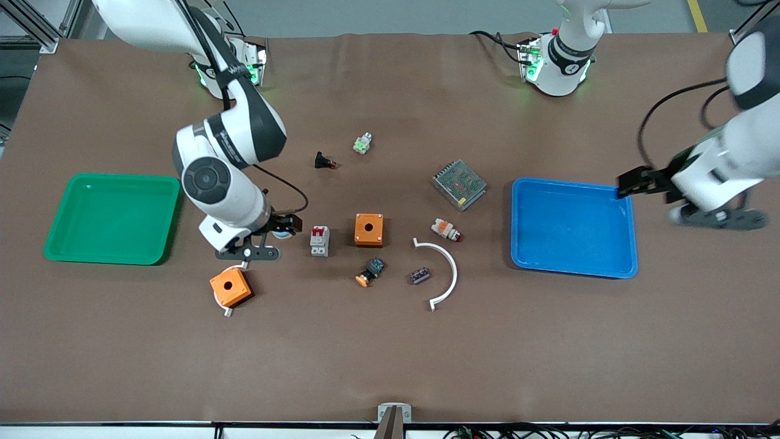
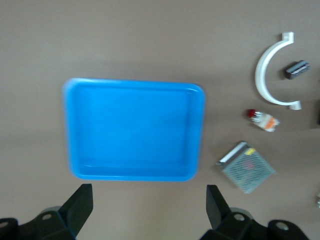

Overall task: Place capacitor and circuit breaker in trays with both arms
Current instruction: 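Reach the right gripper to the breaker while the left gripper reaches the capacitor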

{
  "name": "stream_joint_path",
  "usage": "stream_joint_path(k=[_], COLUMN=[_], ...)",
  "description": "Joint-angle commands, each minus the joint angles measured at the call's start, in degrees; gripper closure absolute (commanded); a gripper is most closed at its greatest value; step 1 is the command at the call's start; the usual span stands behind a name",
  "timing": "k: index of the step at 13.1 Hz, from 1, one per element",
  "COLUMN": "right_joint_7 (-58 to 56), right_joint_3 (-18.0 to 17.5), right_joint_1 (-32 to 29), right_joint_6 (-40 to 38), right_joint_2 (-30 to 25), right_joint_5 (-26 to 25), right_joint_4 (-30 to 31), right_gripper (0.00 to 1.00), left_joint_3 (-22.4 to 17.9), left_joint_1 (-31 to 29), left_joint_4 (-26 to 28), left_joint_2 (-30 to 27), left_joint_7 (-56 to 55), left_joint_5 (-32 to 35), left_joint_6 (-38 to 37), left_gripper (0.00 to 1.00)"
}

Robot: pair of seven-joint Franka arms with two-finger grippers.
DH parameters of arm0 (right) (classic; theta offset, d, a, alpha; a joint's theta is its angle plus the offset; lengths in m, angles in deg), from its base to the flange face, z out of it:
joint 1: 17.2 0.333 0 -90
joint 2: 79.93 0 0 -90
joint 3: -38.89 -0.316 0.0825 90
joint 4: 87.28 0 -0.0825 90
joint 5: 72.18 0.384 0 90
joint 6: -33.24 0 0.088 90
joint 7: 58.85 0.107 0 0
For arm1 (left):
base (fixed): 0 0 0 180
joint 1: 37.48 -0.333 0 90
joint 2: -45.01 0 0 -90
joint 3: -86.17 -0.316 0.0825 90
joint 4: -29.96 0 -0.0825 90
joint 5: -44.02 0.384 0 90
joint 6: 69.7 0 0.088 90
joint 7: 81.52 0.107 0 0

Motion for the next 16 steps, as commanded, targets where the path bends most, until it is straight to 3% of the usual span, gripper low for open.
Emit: stream_joint_path(k=[1,5,12,15,16], right_joint_7=[1.4,5.3,5.3,5.3,5.2], right_joint_3=[0.4,0.5,0.6,0.6,0.6], right_joint_1=[2.3,4.8,5.2,5.8,6.0], right_joint_6=[0.1,3.7,8.8,9.6,10.3], right_joint_2=[4.2,7.5,12.7,15.0,15.6], right_joint_5=[2.6,1.7,1.6,1.5,0.9], right_joint_4=[-4.8,-4.8,-4.4,-4.2,-4.2], right_gripper=[0.12,0.15,0.25,0.36,0.51], left_joint_3=[0.1,-0.1,-0.2,-0.6,-0.6], left_joint_1=[5.2,14.4,24.0,26.2,26.5], left_joint_4=[-5.5,-13.5,-13.4,-13.9,-14.6], left_joint_2=[8.3,20.8,34.1,38.3,39.9], left_joint_7=[-9.8,-26.7,-40.9,-43.5,-44.2], left_joint_5=[-1.7,-1.2,-1.3,-1.3,-1.3], left_joint_6=[-0.7,2.6,35.1,43.1,44.7], left_gripper=[0.0,0.0,0.0,0.0,0.0])
